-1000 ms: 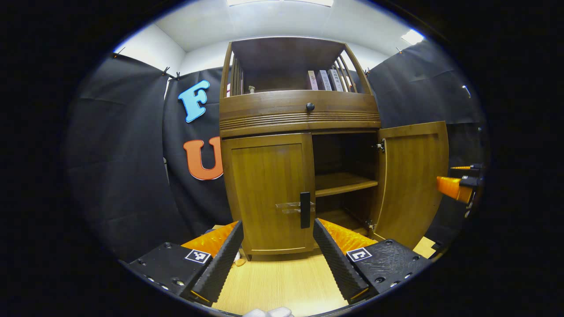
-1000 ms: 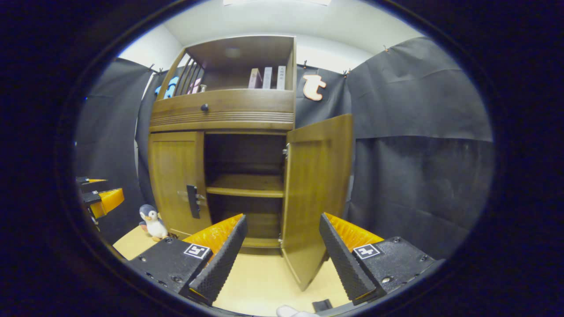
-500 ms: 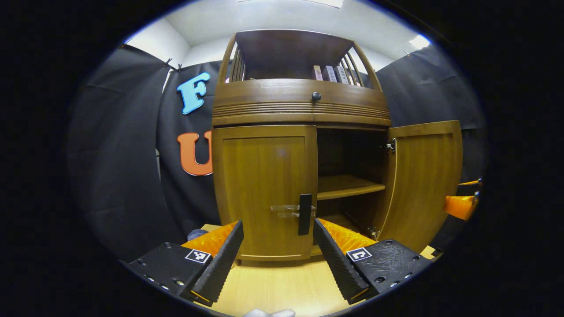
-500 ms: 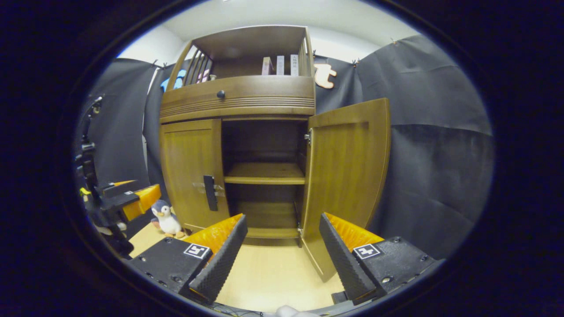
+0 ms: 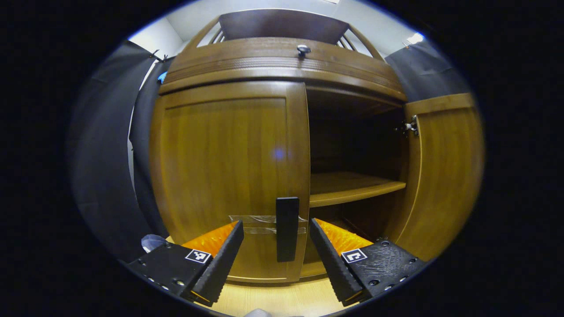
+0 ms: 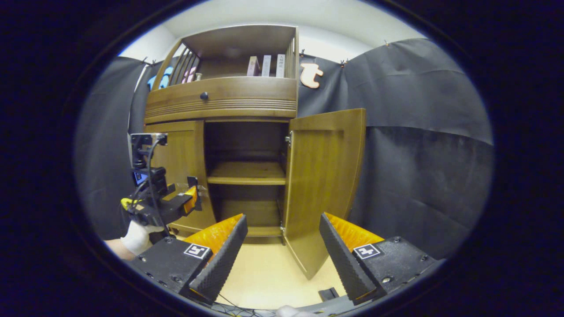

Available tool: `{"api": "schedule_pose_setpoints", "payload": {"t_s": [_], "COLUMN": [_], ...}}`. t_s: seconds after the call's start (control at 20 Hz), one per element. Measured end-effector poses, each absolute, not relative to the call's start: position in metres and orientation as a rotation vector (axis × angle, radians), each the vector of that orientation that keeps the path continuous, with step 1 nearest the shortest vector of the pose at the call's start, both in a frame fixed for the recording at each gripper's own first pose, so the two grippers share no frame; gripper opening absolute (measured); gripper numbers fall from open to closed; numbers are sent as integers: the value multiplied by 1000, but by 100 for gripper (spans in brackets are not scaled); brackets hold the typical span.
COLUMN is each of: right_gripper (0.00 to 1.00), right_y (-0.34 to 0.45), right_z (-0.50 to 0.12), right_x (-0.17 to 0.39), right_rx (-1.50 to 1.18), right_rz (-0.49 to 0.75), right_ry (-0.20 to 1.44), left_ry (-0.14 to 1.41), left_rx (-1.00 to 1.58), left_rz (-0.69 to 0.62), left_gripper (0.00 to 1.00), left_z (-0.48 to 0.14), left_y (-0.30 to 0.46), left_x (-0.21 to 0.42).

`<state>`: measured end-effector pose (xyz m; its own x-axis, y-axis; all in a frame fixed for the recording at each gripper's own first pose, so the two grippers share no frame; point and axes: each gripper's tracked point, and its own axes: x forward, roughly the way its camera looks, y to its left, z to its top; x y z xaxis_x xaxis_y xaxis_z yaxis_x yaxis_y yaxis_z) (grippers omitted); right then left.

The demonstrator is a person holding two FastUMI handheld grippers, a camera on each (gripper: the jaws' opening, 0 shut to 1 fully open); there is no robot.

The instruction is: Open the right door of the double-door shoe cabinet with the right hand, and open the left door with the left hand.

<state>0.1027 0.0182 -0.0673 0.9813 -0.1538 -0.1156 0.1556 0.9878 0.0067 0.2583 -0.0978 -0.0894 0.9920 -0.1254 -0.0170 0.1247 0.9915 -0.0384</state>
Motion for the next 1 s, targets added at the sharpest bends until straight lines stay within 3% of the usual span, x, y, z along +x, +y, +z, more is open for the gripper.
{"api": "schedule_pose_setpoints", "payload": {"t_s": [0.1, 0.15, 0.2, 0.3, 0.45, 0.5, 0.55, 0.7, 0.8, 1.0], "right_gripper": [100, 100, 100, 100, 100, 100, 100, 100, 100, 100], "right_y": [17, 16, 15, 15, 15, 15, 14, 15, 17, 22], "right_z": [-72, -74, -76, -78, -78, -79, -79, -81, -81, -80], "right_x": [102, 101, 101, 102, 102, 102, 102, 103, 102, 98], "right_rx": [9, 8, 8, 7, 4, 4, 6, 18, 16, 10], "right_rz": [-165, -168, -167, -169, -161, -161, -161, -154, -147, -123], "right_ry": [133, 138, 141, 150, 150, 151, 153, 157, 155, 147], "left_ry": [38, 42, 49, 69, 79, 81, 77, 93, 110, 116], "left_rx": [-46, -53, -51, -45, -42, -45, -46, -39, -64, -68], "left_rz": [-136, -135, -131, -131, -145, -149, -154, -152, -163, -192], "left_gripper": [85, 92, 76, 66, 29, 37, 29, 35, 20, 15], "left_z": [-99, -102, -105, -114, -118, -118, -117, -117, -117, -119], "left_y": [-104, -107, -109, -110, -112, -113, -114, -111, -111, -109], "left_x": [272, 279, 285, 296, 302, 302, 305, 302, 297, 283]}}
